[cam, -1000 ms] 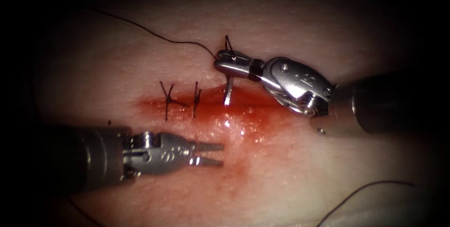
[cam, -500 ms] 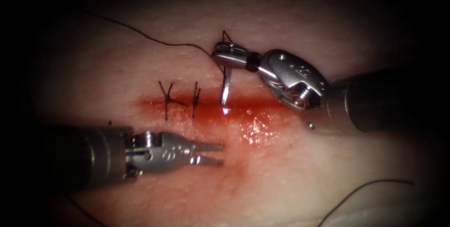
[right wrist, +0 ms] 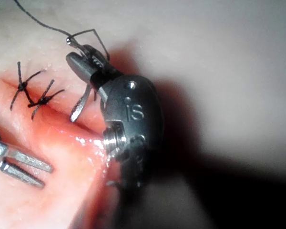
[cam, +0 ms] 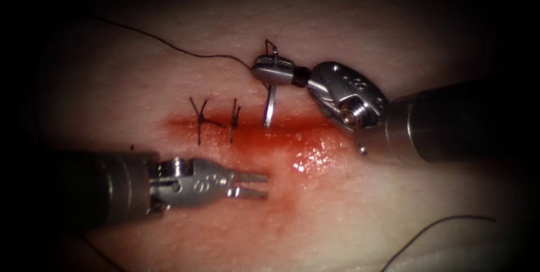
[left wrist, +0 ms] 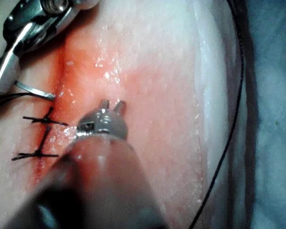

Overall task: Wound Closure
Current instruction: Throw the needle through the bottom portion of the incision.

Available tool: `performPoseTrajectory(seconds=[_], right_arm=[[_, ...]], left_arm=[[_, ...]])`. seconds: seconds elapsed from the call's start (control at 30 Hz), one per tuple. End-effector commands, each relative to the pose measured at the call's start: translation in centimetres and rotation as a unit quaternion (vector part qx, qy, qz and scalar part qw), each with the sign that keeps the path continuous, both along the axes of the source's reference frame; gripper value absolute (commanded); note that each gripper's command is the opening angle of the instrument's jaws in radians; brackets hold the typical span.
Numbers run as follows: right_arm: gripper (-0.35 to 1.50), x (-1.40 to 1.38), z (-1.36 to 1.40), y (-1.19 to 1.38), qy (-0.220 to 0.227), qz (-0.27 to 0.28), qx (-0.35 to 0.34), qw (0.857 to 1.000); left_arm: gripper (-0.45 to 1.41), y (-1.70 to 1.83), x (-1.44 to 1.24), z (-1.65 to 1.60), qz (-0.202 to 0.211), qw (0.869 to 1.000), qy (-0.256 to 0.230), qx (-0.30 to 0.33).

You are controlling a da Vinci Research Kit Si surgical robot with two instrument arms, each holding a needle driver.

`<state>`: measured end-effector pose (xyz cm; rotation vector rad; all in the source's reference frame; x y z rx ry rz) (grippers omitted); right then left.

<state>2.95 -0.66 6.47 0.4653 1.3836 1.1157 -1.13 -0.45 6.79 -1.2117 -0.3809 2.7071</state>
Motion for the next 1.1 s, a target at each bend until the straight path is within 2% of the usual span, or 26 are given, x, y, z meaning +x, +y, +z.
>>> performPoseTrajectory(seconds=[0.03, 0.1, 0.67, 0.87, 1.1], right_arm=[[-0.35, 0.08, 0.04, 0.0, 0.004, 0.001, 0.002, 1.0], [-0.35, 0.1, 0.04, -0.01, 0.021, 0.002, 0.026, 0.999], [-0.35, 0.22, -0.06, -0.18, 0.075, -0.015, 0.098, 0.992], [-0.35, 0.27, -0.1, -0.24, 0.117, -0.037, 0.127, 0.984], [-0.35, 0.3, -0.14, -0.29, 0.138, -0.041, 0.166, 0.976]], left_arm=[[-0.05, 0.0, -0.05, 0.06, 0.0, 1.0, 0.0, 0.0], [-0.05, 0.0, -0.05, 0.06, 0.0, 1.0, -0.001, 0.0], [-0.05, 0.04, 0.01, 0.03, 0.002, 1.0, -0.002, 0.002], [-0.06, 0.08, 0.02, 0.02, 0.002, 1.0, -0.003, 0.005], [-0.06, 0.09, 0.01, 0.01, 0.002, 1.0, -0.003, 0.005]])
